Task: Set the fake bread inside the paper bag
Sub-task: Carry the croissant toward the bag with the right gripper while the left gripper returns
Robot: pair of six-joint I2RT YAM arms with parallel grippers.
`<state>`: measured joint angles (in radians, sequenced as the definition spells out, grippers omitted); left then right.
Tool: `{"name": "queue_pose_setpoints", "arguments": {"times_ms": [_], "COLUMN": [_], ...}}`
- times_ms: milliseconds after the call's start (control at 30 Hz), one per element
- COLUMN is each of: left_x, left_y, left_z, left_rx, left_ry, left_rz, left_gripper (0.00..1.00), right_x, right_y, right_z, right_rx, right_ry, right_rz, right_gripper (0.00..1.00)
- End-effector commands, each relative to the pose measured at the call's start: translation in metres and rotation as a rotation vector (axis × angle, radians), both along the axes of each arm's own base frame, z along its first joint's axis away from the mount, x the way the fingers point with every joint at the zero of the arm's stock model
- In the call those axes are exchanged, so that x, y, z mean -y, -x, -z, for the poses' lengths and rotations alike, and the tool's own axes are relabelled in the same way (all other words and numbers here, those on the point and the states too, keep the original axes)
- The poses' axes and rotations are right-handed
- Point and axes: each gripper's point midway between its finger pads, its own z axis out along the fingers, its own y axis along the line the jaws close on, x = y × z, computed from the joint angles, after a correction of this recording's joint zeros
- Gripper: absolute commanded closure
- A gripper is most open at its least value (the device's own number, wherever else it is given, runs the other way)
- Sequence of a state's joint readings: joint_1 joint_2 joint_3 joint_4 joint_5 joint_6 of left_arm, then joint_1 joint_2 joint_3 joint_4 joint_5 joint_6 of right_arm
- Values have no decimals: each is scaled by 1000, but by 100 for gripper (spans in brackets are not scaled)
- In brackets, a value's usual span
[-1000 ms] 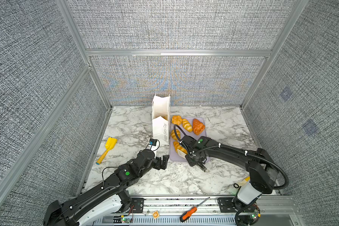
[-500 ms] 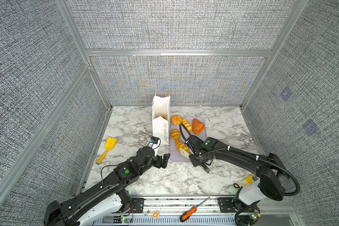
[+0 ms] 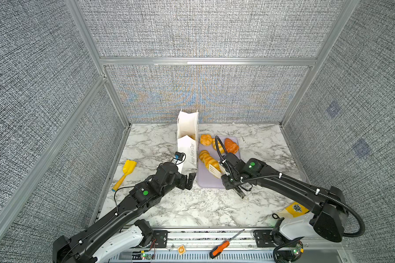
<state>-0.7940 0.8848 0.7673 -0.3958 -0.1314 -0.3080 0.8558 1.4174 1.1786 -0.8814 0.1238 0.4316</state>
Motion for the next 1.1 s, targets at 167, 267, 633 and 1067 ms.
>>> {"name": "queue_pose_setpoints", "arguments": {"times_ms": [167,267,633,1067], "left_x": [-10,-12,-24,-59], "left_y": [-11,-16,-29,-43], "left_z": [-15,-21,-36,-54], "left_rx": [39,49,66,85], "left_ry": [-9,-9,18,53], "left_rz": [-4,-5,-15,-78], "left_gripper": [1,1,1,1], "right_x": [-11,-14,-22,-45], "right_y": [-8,-8,-5,-4], "right_z": [-38,-47,-88,-137], "right_rx": [77,94,163,235], "right_ry": [-88,-95,-178,-257], "right_rz": [19,14,13,-37], "right_gripper": [60,60,61,62]}}
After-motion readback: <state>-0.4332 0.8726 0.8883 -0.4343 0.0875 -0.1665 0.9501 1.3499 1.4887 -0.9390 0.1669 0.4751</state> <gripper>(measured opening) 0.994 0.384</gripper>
